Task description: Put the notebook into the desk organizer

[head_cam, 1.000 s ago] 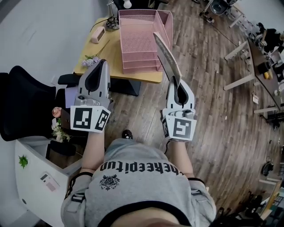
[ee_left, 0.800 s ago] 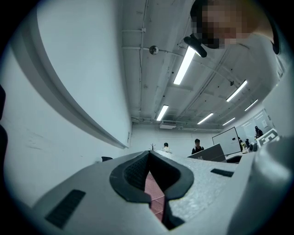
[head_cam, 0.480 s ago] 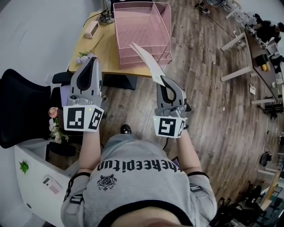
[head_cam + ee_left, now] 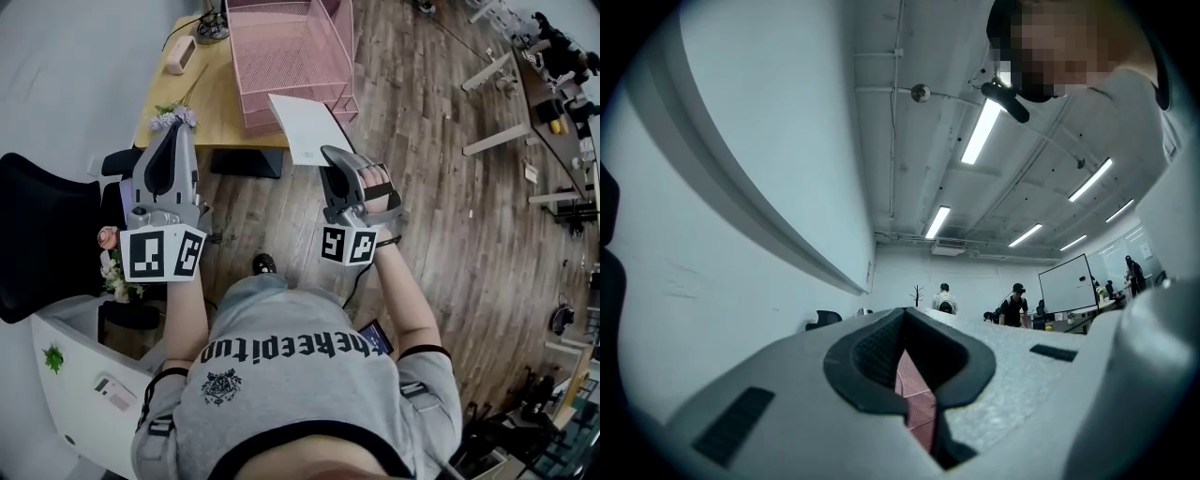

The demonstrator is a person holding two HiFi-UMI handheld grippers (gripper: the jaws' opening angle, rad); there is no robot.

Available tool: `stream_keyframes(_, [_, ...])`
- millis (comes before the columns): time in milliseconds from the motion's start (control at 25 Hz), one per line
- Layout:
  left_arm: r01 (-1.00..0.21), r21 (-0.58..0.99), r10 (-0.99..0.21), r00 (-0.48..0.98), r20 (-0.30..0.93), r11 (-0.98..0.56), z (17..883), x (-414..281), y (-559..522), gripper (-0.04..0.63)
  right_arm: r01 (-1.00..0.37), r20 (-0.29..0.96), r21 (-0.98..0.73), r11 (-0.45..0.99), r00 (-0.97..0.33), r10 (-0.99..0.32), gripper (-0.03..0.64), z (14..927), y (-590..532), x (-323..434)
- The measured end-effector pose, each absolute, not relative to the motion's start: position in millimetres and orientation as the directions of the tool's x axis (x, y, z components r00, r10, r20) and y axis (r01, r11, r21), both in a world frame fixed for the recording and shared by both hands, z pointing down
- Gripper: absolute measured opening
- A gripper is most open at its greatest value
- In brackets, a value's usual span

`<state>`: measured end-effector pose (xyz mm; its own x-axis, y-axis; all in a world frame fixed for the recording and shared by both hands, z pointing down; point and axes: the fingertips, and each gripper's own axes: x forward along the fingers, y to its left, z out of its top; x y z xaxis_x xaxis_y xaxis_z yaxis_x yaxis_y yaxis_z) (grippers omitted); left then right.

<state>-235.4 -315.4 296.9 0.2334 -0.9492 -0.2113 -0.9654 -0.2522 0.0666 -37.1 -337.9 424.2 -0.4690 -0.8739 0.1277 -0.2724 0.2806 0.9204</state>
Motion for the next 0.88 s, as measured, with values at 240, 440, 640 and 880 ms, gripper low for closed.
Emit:
stream_keyframes(240, [-0.969, 0.062, -0.954, 0.224, -0.199, -0.241, 302, -242, -316, 0.003, -0.155, 0.138, 0.961, 0.23, -0.451, -0.882, 0.009, 442, -363, -39])
stream_keyframes(440, [-0.971, 0.063, -0.958, 0.214, -0.189, -0.229, 306, -250, -316, 0.003, -0.066, 0.173, 0.972, 0.225, -0.445, -0.879, 0.009, 459, -379, -47])
stream_keyframes(640, [-0.974, 0.068, -0.963, 0.199, -0.184, -0.215, 310, -260, -316, 0.003, -0.007, 0.222, 0.968, 0.251, -0.441, -0.87, 0.009, 476, -390, -56])
stream_keyframes(880, [-0.978, 0.078, -0.969, 0.18, -0.17, -0.195, 317, -270, -317, 0.003, 0.047, 0.281, 0.956, 0.29, -0.429, -0.858, 0.009, 490, -407, -64])
